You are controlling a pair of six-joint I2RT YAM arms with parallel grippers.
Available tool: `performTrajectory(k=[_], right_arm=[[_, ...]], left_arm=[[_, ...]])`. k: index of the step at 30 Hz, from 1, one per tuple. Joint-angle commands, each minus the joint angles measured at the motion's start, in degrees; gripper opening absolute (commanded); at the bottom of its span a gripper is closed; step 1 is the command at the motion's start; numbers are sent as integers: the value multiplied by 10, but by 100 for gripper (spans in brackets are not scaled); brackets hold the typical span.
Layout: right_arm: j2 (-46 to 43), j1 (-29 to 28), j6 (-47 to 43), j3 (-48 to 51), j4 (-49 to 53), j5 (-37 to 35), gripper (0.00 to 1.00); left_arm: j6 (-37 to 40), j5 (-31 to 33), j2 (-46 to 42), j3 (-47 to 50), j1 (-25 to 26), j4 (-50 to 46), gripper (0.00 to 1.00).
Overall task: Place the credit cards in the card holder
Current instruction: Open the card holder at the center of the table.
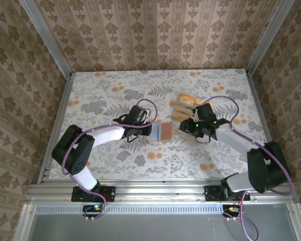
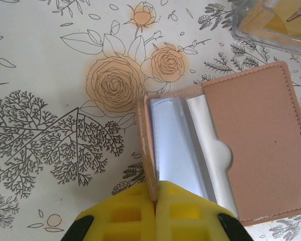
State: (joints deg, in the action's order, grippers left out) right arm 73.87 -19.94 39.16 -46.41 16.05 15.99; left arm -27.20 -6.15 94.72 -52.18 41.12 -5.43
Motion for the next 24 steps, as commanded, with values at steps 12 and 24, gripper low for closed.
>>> performTrajectory(k=[12,24], right_arm=[[172,-125,50,-54,-66,-5,16],[260,-124,54,-17,-116,-24,14]], left_arm=[[7,40,-20,-23,14,-52,0],[-20,-39,-51,14,-13,24,49]])
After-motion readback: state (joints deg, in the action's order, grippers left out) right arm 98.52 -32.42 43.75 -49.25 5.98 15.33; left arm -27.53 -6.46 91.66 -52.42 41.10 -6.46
